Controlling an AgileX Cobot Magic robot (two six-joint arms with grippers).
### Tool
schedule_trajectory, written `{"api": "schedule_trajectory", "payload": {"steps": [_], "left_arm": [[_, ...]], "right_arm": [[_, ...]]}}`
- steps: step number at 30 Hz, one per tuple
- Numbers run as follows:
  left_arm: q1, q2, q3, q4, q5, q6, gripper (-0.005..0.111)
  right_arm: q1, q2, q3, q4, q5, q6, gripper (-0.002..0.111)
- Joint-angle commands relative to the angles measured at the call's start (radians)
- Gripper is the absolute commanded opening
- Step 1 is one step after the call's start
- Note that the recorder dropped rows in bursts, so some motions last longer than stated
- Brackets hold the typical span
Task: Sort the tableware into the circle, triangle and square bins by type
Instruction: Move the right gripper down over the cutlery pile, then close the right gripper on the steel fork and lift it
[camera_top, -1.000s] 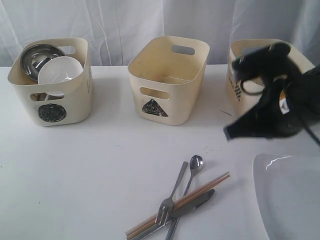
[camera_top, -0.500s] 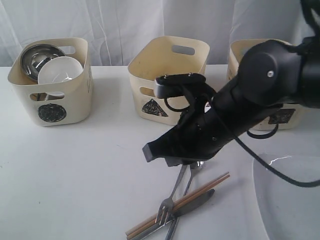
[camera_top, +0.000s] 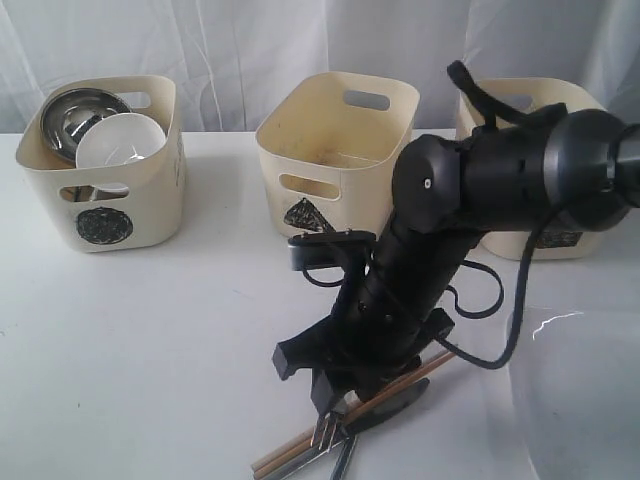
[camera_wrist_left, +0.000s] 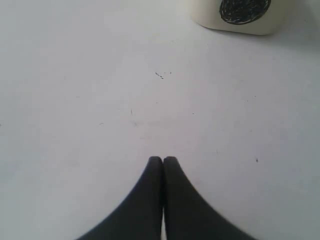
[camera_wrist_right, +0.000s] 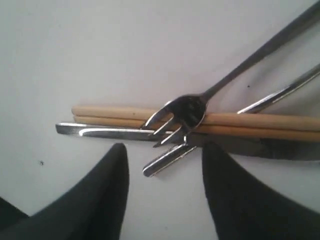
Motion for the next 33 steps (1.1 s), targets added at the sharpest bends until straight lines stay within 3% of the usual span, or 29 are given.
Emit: {"api": "schedule_trajectory", "payload": {"steps": [1,24,33], "left_arm": [[-0.008,-0.003,0.01,0.004,0.036,-0.004,0.0],[-0.008,-0.003,0.01,0.004,0.036,-0.004,0.0],[-0.008,-0.003,0.01,0.004,0.036,-0.004,0.0]], "right_arm": [[0.0,0.035,-0.01,0.008,-0.088,0.108,0.045],[0.0,0.194,-0.01,0.013,-0.209,0.153,0.044],[0.0,0.25,-0.01,0.013,-0.24,0.151,0.026]]}}
